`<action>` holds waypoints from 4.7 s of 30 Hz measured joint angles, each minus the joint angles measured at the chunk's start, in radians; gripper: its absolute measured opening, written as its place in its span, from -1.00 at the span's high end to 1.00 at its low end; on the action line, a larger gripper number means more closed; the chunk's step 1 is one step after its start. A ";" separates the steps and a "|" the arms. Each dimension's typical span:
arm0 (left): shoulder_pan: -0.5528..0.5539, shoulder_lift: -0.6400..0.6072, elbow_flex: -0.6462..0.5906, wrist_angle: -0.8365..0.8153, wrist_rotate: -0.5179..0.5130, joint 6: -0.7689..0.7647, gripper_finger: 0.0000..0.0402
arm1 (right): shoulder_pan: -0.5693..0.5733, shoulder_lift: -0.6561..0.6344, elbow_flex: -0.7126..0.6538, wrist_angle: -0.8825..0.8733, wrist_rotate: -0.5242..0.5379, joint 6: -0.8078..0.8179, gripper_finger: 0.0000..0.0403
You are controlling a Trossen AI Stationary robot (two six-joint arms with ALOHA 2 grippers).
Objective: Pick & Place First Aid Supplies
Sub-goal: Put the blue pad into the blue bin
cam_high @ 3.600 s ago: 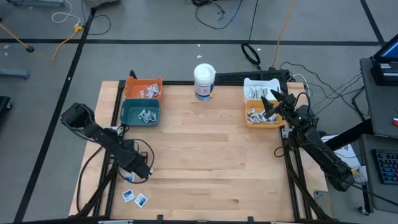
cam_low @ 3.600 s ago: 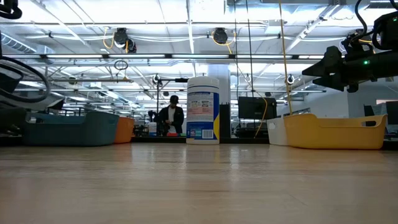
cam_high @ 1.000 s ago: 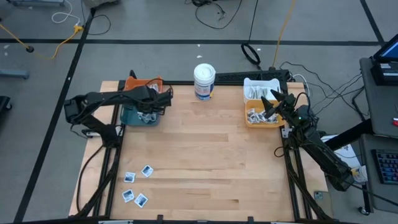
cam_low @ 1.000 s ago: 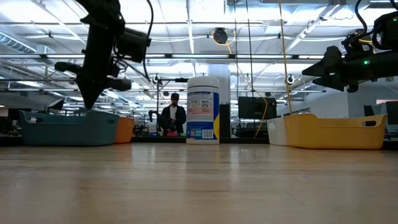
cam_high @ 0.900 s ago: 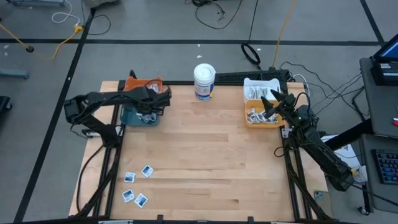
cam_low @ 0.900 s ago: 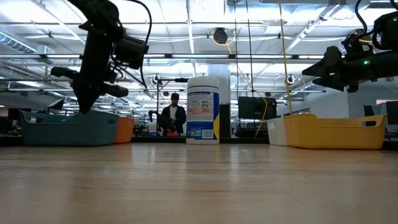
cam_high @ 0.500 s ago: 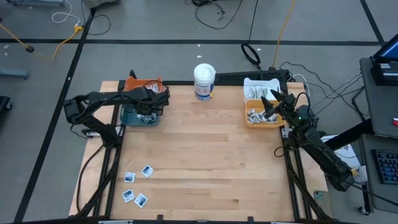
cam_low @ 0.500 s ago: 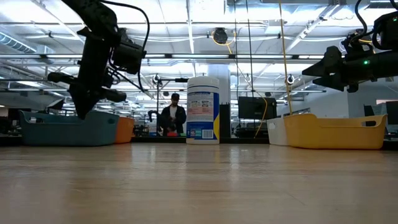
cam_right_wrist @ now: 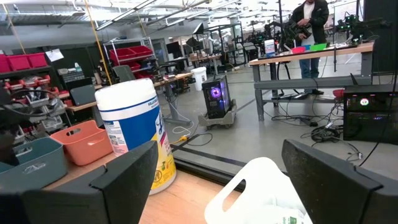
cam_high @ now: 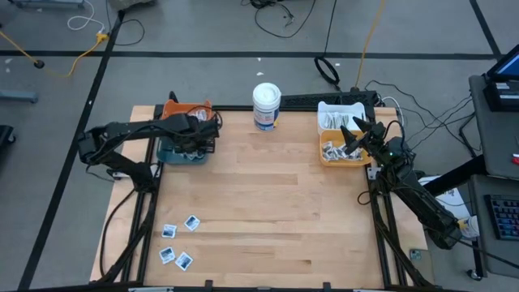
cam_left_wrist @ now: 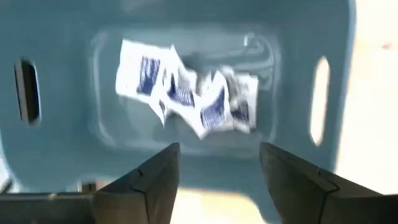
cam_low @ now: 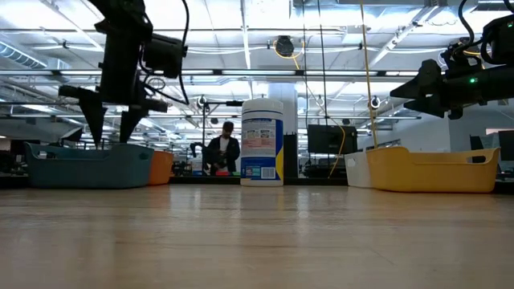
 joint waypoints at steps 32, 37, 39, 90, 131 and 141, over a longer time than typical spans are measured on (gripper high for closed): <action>-0.804 -0.003 0.095 -0.049 0.289 -0.762 -0.21 | 0.000 0.000 0.000 0.000 0.000 0.000 -0.67; -0.950 0.010 0.095 -0.044 0.350 -0.869 -0.21 | 0.000 0.000 0.000 0.000 0.000 0.000 -0.67; -1.002 0.010 0.095 -0.035 0.368 -0.897 -0.21 | 0.000 0.000 0.000 0.000 0.000 0.000 -0.67; -1.254 0.092 -0.268 0.381 0.418 -0.969 -0.13 | 0.000 0.000 0.000 0.000 0.000 0.000 -0.67; -1.075 -0.089 0.011 -0.012 0.226 -0.777 1.00 | 0.000 0.000 0.000 0.000 0.000 0.000 -0.67; -0.836 -0.150 0.081 -0.162 0.216 -0.590 1.00 | 0.000 0.000 0.000 0.000 0.000 0.000 -0.67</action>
